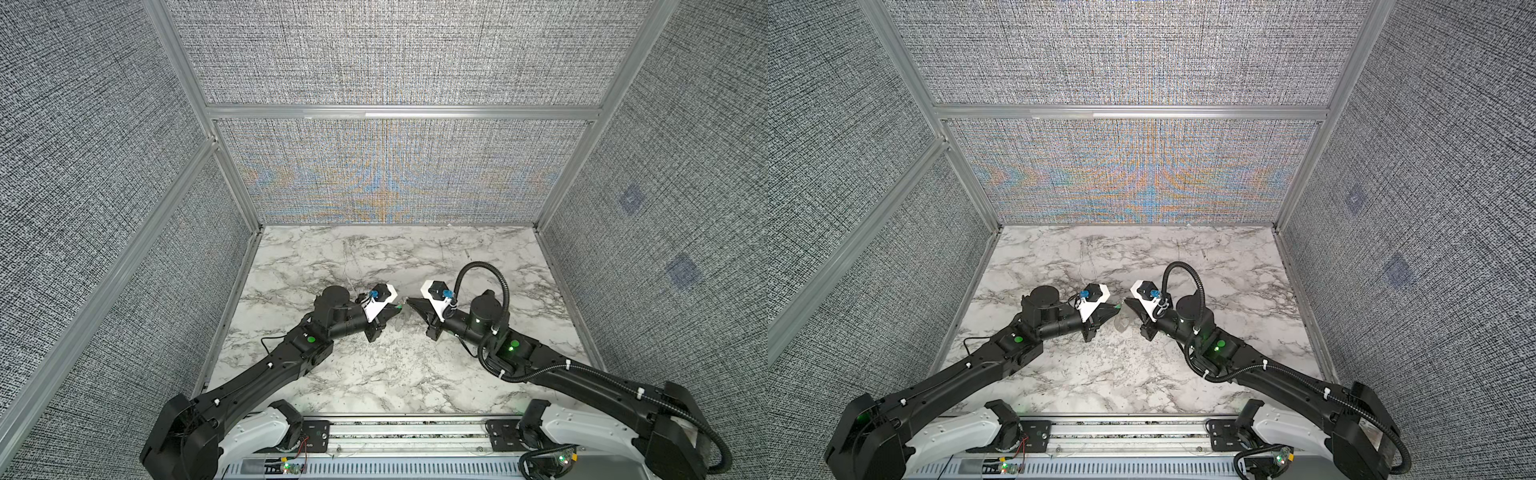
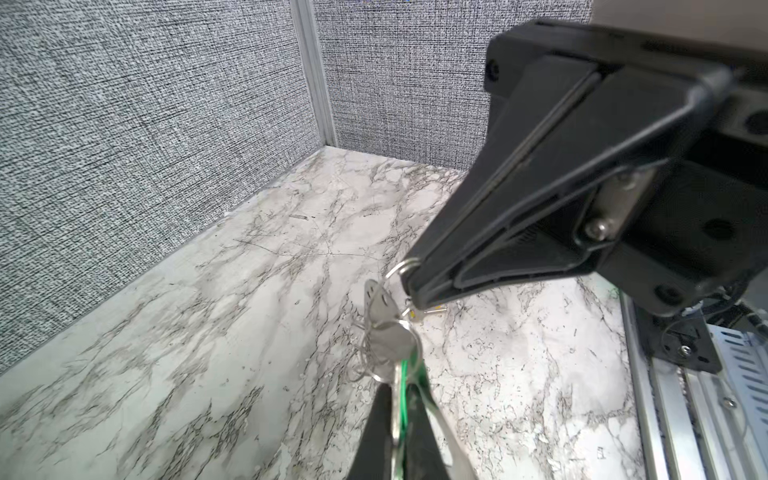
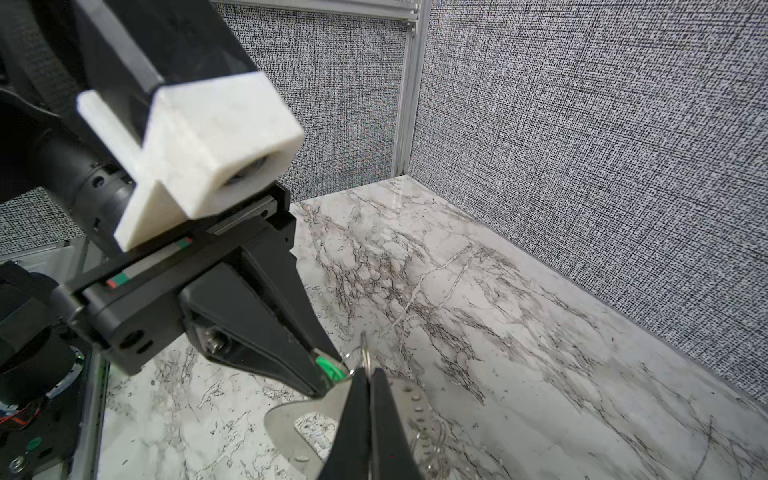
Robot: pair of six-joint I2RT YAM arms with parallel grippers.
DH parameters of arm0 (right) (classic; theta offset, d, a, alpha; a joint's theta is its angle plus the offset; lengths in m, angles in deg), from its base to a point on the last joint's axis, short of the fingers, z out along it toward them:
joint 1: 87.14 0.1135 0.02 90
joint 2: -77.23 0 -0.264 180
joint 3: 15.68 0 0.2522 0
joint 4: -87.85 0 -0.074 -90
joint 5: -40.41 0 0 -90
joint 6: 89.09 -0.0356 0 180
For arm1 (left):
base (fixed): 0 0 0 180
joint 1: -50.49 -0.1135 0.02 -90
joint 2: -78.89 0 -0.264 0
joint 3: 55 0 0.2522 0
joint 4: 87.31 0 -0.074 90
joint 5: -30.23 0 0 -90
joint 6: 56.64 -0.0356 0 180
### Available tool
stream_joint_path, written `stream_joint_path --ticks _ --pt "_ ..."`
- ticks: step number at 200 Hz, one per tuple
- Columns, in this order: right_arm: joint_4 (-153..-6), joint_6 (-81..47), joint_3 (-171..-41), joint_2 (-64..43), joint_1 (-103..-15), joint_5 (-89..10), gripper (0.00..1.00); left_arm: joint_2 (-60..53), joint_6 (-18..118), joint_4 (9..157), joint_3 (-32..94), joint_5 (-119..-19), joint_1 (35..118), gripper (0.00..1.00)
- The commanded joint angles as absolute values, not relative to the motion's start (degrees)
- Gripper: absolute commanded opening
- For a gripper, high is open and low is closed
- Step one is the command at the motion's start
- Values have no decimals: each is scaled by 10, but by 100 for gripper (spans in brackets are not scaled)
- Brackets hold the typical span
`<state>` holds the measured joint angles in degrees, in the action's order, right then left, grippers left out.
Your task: Remove the keys from the keyring
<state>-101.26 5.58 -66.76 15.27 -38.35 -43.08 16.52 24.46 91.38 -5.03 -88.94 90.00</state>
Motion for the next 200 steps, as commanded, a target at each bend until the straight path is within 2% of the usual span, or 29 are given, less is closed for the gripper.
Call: stream_joint_path --ticks 1,24,38,66,88,112,139,155,200 --pt "-1063 67 -661 157 -384 -421 0 163 249 908 -47 -934 900 0" --pt "-1086 74 -647 163 -384 -413 0 167 255 907 -47 -945 900 0" --pt "-1094 75 -641 165 -384 -413 0 171 263 910 -49 -960 900 3" --pt "-1106 82 -637 164 -387 -391 0 182 268 893 -49 -951 900 16" --pt "-1112 84 -635 162 -388 -363 0 211 276 878 -54 -902 900 31" --pt "-1127 84 -631 158 -391 -349 0 250 267 861 -65 -877 899 39" --pt "-1142 82 -630 155 -395 -334 0 280 254 823 -59 -862 895 39" --pt "-1152 80 -627 155 -396 -323 0 291 251 816 -50 -867 887 36" --pt "-1165 76 -617 160 -401 -292 0 272 250 801 -5 -947 851 29"
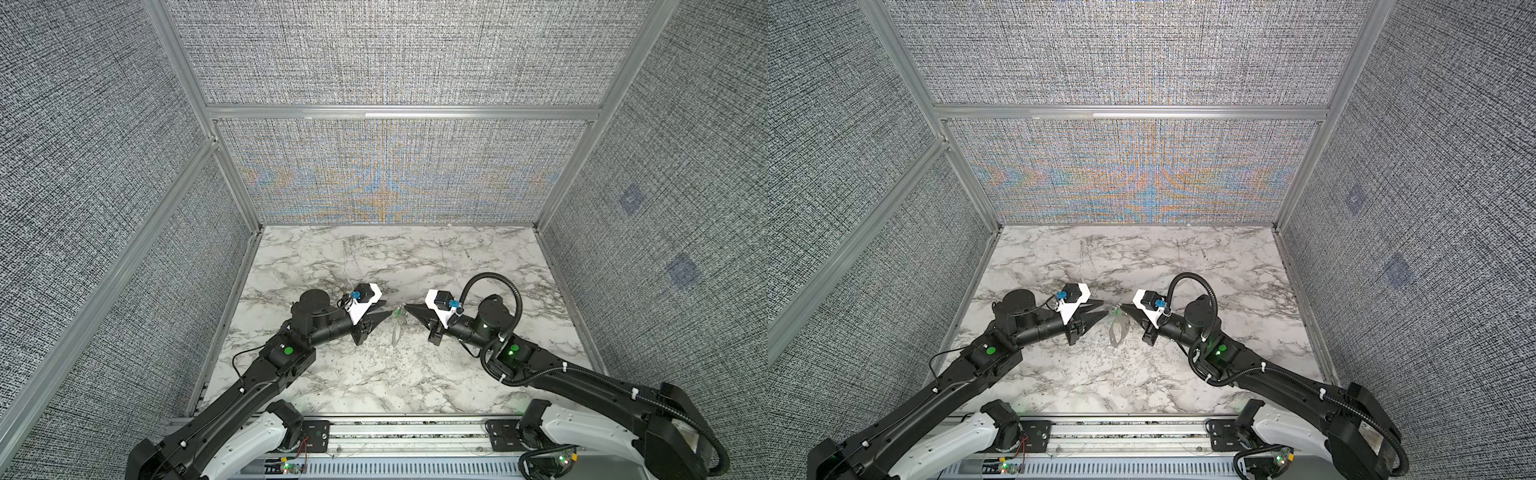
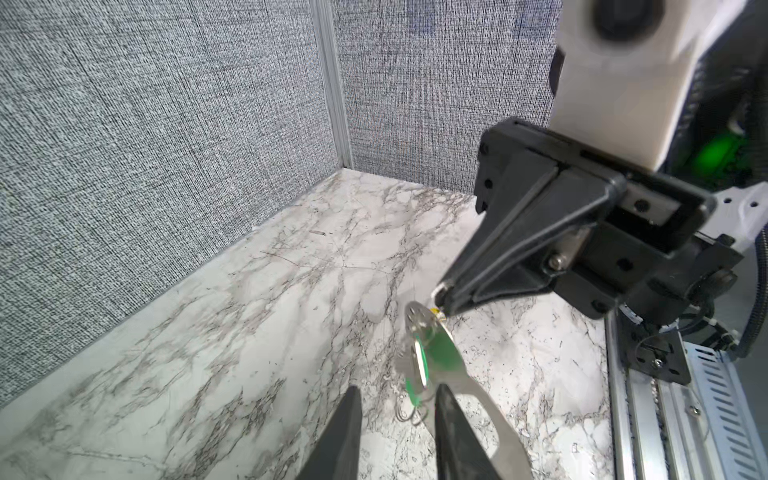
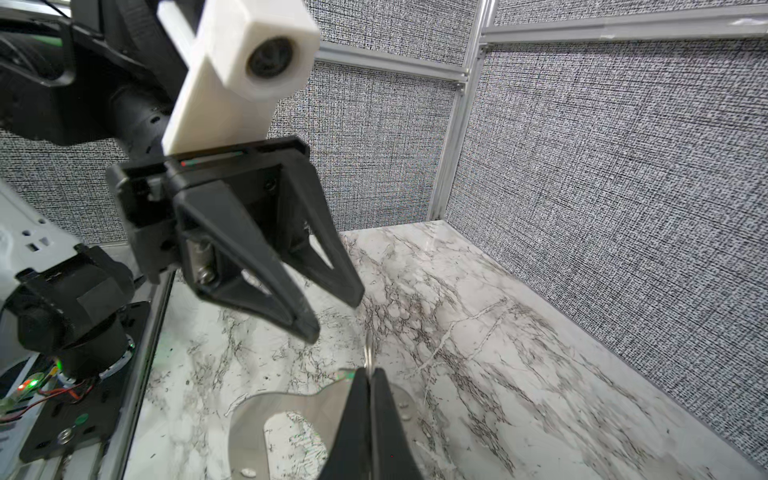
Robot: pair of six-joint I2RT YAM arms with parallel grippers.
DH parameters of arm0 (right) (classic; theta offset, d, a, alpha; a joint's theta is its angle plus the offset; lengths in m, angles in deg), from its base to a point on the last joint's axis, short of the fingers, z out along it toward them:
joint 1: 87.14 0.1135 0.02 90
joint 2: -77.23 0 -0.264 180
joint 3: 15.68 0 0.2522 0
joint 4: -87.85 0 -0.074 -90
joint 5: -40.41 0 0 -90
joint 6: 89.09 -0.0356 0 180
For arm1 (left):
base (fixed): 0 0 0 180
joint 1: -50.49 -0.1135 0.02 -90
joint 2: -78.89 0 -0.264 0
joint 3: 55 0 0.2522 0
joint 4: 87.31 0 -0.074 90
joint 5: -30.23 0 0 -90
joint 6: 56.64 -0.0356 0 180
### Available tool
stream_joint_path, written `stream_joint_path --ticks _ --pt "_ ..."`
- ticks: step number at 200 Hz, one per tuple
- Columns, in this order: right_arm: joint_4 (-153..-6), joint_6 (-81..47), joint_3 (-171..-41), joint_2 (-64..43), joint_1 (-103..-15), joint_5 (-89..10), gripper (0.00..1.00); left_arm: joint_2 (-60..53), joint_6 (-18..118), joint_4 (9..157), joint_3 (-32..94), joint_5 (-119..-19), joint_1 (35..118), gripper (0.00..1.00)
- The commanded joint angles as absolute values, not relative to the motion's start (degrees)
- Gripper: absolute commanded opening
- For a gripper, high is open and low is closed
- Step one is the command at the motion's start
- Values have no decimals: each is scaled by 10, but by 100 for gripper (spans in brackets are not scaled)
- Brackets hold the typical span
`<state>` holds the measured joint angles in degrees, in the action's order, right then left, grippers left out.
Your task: Remove the keys from the keyring
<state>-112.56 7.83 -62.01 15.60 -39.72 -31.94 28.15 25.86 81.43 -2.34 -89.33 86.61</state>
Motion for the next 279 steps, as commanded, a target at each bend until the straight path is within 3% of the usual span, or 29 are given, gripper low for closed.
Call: stream_joint_path --ticks 1,88,163,244,279 --pt "-1165 76 -617 160 -401 -291 0 270 250 801 -4 -949 850 28" --pt "-1168 63 -617 154 -405 -261 0 231 223 794 23 -1054 836 26" --pt "-1175 58 -623 147 -406 -247 0 213 186 773 34 -1070 837 20" --pt "-1185 55 -625 144 -406 -231 0 212 176 781 24 -1084 836 19" --pt "-1184 53 -626 143 -406 -226 0 217 173 791 21 -1086 836 12"
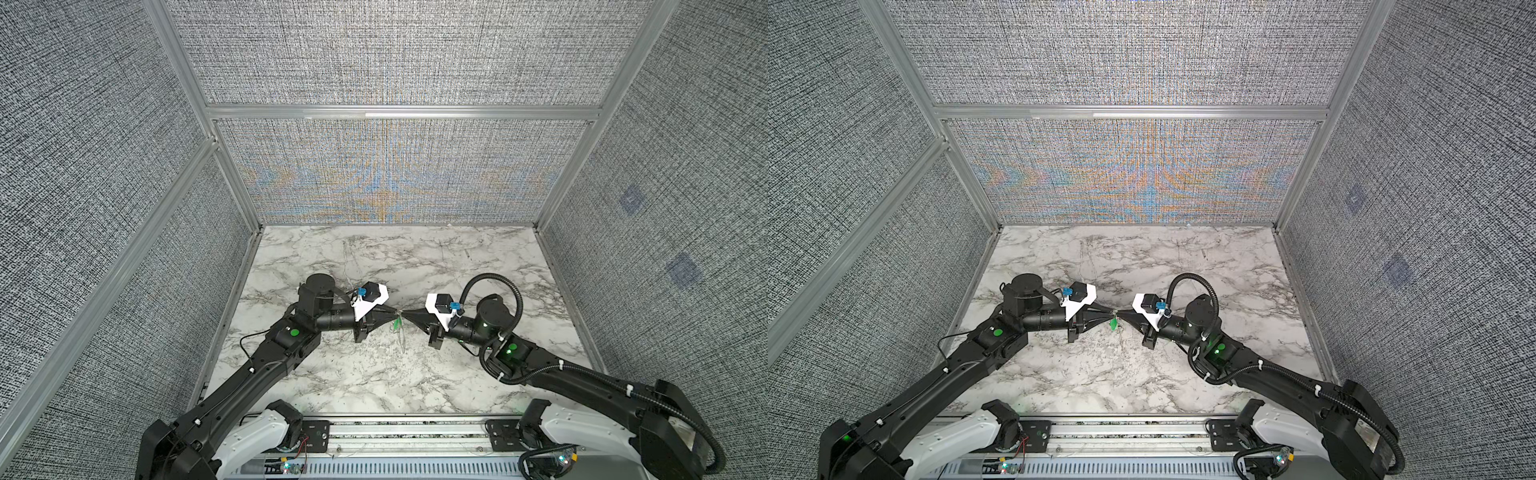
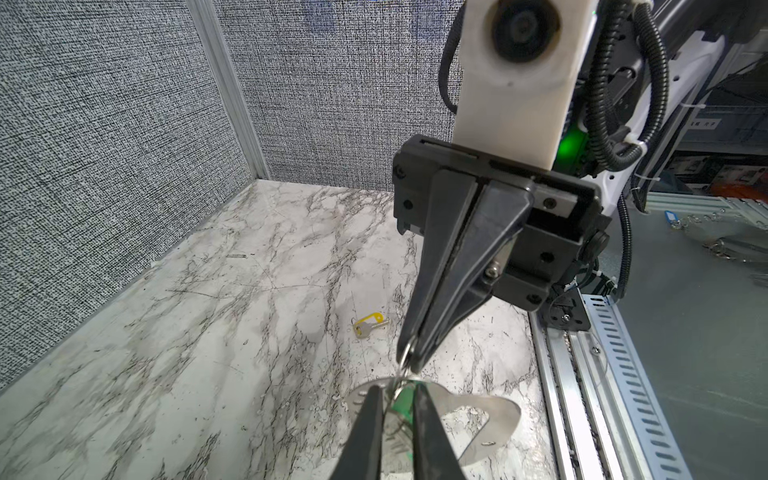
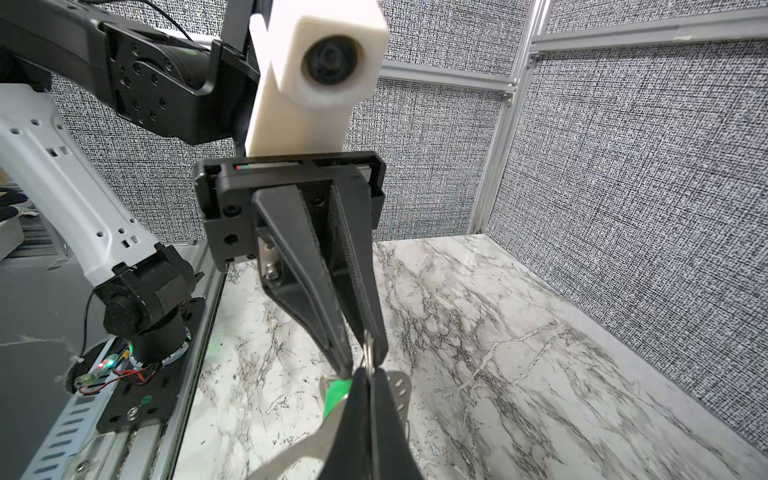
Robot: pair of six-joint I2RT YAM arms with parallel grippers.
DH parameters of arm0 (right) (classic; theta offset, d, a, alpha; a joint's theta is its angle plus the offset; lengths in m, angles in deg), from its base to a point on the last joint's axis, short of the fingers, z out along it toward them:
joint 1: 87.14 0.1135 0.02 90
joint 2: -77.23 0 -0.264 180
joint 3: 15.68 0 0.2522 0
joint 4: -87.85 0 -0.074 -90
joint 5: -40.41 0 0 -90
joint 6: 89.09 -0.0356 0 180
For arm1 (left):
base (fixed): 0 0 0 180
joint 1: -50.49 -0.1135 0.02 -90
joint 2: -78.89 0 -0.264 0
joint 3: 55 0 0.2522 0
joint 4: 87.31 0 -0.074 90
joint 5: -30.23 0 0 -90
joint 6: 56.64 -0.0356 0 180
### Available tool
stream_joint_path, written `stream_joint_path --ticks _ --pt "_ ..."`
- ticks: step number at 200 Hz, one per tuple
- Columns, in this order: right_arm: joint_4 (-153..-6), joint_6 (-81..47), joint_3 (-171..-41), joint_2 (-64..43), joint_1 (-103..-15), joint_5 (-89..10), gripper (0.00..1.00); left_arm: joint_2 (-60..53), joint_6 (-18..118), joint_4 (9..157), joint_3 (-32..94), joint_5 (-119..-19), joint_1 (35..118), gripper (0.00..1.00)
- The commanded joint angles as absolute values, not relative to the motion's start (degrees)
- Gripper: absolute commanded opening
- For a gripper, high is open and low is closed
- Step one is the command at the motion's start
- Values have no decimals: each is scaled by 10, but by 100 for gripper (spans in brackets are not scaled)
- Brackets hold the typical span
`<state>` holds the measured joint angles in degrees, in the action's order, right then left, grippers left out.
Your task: Remove the keys from the keyring
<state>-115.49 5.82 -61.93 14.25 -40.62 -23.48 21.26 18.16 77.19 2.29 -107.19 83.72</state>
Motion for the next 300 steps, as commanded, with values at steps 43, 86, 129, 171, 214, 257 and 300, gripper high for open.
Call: stream_joint_path --ticks 43,86,129,171,214,257,300 --pt "-1185 50 -627 137 -406 -221 0 219 178 803 19 -1096 836 2" --pt "-1180 46 -624 148 -406 -249 3 221 167 774 33 -1081 837 0" --pt "-1052 104 -644 195 -402 -374 30 177 108 613 117 -1011 842 0" --pt "-962 138 -676 212 -398 -393 30 130 70 494 199 -925 866 0" --pt "-953 132 -697 179 -393 -360 27 94 59 444 253 -901 885 0" --pt "-963 116 -702 155 -392 -343 20 91 49 433 262 -899 892 0" --pt "-977 106 -697 150 -393 -337 16 91 41 432 263 -908 894 0"
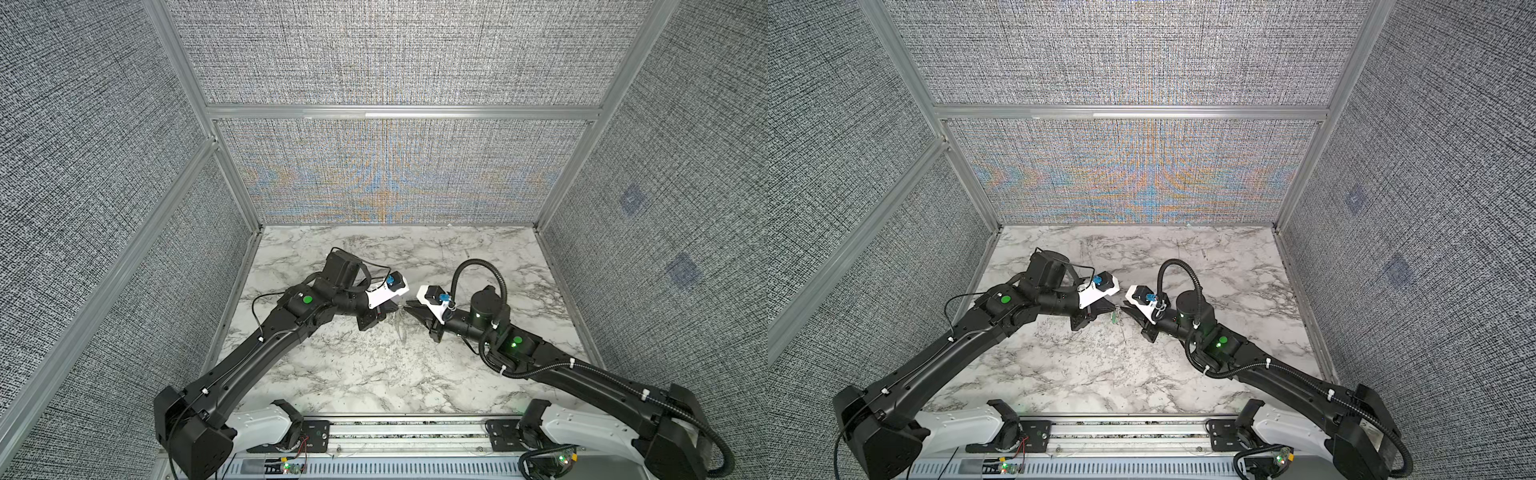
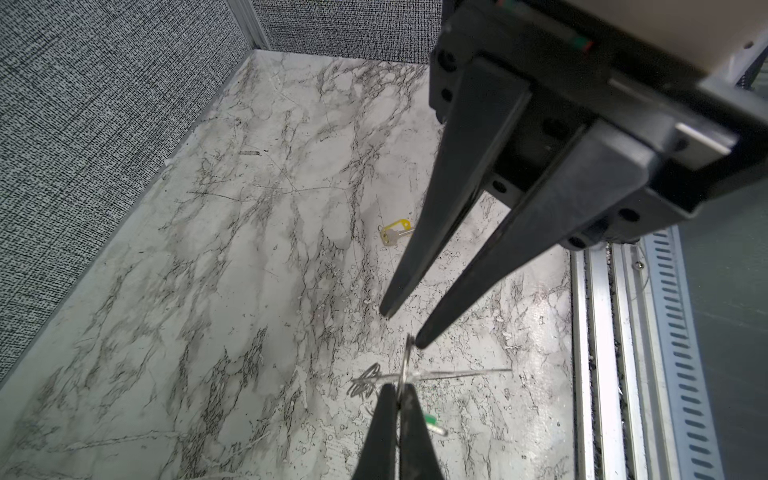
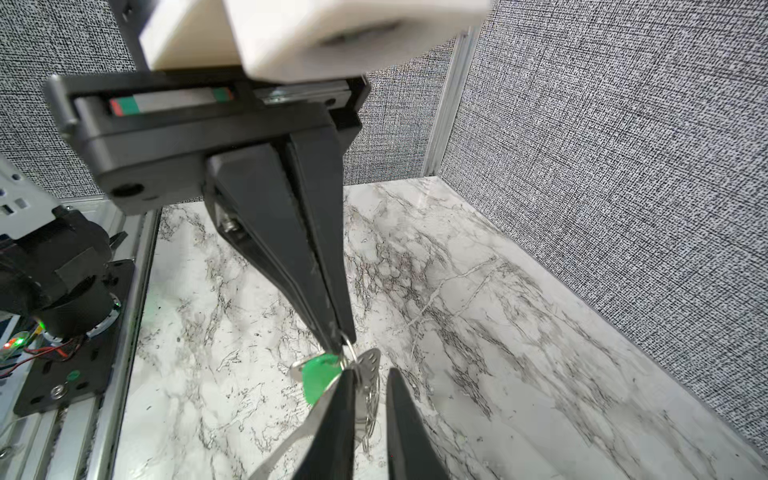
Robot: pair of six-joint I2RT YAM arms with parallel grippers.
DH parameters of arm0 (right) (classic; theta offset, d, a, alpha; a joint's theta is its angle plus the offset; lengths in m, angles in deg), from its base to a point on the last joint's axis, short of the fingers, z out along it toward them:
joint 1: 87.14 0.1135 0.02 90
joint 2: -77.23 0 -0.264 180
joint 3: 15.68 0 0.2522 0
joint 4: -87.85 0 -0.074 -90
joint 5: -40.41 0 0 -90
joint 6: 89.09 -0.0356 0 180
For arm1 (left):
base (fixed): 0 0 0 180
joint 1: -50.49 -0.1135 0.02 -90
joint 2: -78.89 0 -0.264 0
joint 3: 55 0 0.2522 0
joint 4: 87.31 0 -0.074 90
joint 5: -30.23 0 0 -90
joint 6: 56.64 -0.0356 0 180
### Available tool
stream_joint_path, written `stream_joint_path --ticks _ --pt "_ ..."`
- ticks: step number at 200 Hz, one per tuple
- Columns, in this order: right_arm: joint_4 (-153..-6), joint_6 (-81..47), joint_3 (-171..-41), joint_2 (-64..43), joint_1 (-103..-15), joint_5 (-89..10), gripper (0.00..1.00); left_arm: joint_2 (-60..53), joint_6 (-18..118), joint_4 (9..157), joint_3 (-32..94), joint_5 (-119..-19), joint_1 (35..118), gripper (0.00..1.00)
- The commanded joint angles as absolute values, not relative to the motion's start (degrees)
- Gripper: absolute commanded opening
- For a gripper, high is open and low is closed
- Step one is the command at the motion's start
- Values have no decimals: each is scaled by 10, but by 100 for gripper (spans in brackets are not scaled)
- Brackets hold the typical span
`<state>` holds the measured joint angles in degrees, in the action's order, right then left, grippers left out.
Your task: Remove the keys from the keyring
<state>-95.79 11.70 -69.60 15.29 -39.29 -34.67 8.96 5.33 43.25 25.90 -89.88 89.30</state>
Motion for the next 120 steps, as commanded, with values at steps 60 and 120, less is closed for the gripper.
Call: stream_joint_path --ticks 60,120 --pt "-987 95 -696 141 -394 -327 8 88 25 429 264 -911 899 0" --pt "-1004 82 -685 148 -395 -318 0 97 35 453 252 -887 900 16"
